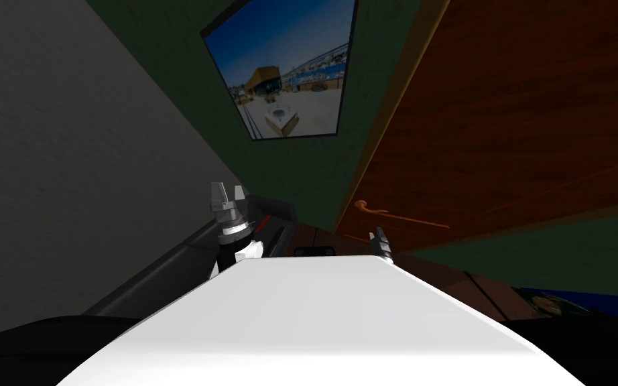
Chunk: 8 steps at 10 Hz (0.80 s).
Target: Pull the door open
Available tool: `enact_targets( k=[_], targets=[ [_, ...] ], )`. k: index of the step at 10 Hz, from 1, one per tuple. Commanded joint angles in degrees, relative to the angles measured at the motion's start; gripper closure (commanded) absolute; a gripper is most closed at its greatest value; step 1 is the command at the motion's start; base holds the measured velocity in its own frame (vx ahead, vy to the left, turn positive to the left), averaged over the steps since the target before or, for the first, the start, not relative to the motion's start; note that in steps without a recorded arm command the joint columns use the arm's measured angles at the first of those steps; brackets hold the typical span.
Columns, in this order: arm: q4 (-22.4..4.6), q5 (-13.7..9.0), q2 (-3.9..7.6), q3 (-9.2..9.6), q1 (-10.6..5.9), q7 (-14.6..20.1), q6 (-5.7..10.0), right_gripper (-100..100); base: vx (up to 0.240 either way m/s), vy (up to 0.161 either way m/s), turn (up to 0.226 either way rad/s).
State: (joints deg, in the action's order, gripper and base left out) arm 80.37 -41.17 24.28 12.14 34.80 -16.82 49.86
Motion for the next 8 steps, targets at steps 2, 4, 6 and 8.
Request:
enact_targets(
  k=[2, 4, 6, 8],
  targets=[
    [-2.8, -2.2, 1.05, 0.73, 0.42, -0.3, 1.22, -100, 0.160, -0.033, 0.100],
    [-4.8, -1.9, 1.71, -0.73, -1.14, 1.7, 0.79, -100, 0.082, -0.018, 0.064],
    [-6.2, -2.0, 2.17, -1.69, -2.05, 2.7, 0.39, -100, 0.146, -0.012, 0.092],
    [-8.4, -2.1, 2.91, -3.25, -3.51, 4.4, -0.24, -100, 0.127, -0.021, 0.100]
  ],
)
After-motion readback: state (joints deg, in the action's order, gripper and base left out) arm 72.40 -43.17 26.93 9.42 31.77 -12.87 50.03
